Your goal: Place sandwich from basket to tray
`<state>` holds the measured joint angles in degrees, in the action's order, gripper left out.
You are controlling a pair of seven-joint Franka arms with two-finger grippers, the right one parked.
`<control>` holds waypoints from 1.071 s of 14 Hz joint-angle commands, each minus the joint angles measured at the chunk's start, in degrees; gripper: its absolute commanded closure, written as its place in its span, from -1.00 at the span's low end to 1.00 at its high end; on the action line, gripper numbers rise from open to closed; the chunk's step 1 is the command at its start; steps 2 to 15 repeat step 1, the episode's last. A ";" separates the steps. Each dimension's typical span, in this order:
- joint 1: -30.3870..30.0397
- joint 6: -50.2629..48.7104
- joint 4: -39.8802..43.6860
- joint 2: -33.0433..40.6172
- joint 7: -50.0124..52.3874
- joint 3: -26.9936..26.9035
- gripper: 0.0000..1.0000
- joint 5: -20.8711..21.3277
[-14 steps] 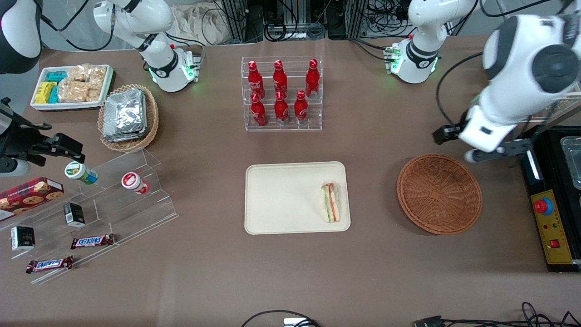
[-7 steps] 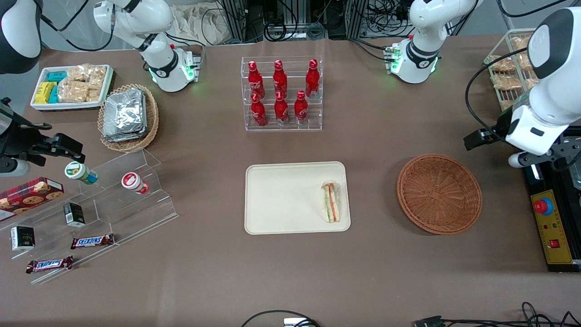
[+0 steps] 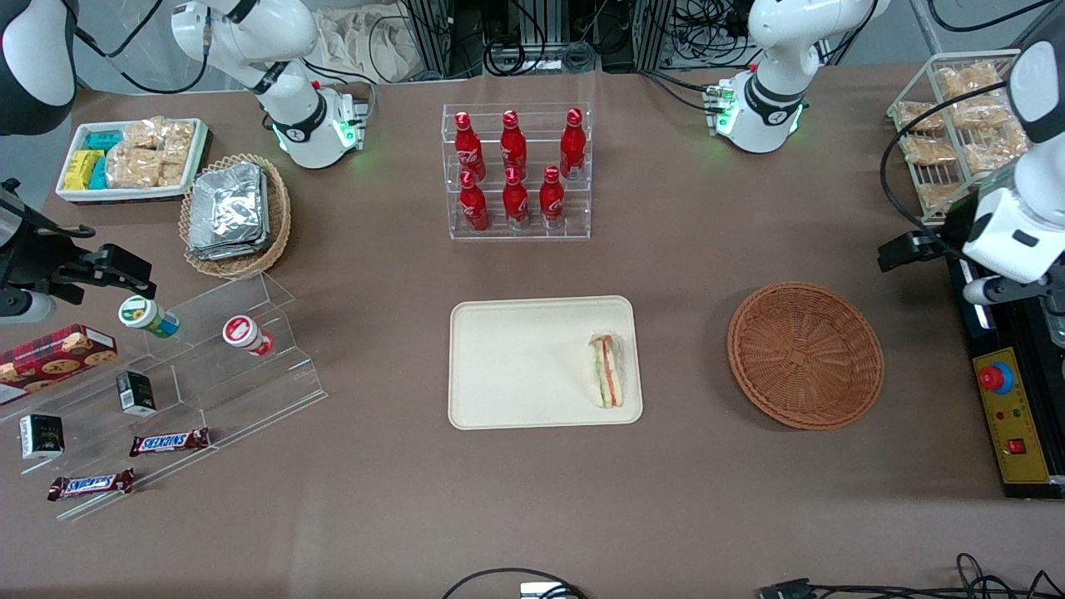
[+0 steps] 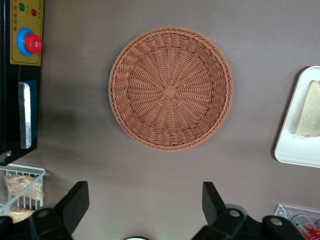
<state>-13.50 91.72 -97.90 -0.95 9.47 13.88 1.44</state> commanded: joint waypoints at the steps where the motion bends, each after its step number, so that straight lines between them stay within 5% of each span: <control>1: 4.19 -1.72 3.66 -2.90 -2.08 -2.89 -1.00 0.23; 15: 4.19 -1.72 3.66 -2.90 -2.08 -2.89 -1.00 0.23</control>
